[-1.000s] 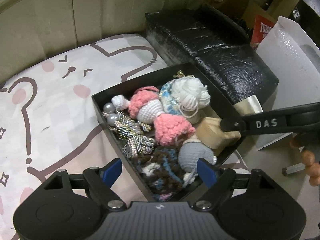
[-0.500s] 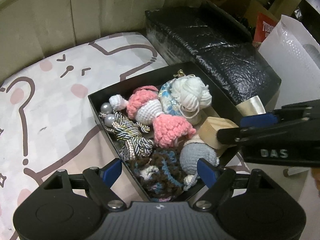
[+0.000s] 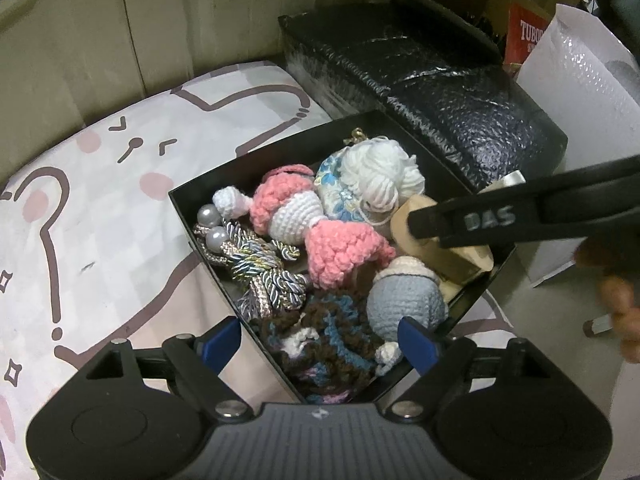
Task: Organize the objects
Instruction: 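Move both tools up and back away from the black box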
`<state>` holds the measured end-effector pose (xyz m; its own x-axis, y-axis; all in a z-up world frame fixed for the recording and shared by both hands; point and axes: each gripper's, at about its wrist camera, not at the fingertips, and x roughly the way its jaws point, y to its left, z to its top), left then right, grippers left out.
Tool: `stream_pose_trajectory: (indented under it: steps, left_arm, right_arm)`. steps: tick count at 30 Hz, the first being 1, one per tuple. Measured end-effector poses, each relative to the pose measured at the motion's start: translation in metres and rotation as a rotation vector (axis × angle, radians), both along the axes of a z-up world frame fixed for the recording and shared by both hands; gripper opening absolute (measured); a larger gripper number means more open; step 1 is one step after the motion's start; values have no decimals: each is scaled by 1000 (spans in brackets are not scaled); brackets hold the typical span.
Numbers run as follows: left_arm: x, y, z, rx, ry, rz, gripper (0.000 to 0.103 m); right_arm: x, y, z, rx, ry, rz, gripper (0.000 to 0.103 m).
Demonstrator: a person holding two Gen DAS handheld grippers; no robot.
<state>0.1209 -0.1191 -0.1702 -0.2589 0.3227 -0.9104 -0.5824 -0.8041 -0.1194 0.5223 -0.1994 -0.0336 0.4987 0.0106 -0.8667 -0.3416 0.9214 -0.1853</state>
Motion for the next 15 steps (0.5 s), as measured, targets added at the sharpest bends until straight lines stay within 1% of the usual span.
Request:
stream_pose_trajectory:
  steps: [4, 7, 13, 15]
  left_arm:
    - [0, -2, 1, 8, -3, -2, 86]
    - [0, -2, 1, 7, -3, 2, 86]
    - [-2, -5, 3, 13, -2, 17, 86]
    - [-2, -7, 6, 21, 0, 26, 86]
  right_arm:
    - [7, 0, -11, -5, 16, -11, 46]
    - [8, 1, -15, -24, 11, -1, 47]
    - [4, 9, -17, -82, -1, 37, 48]
    - [3, 9, -14, -80, 1, 33, 48]
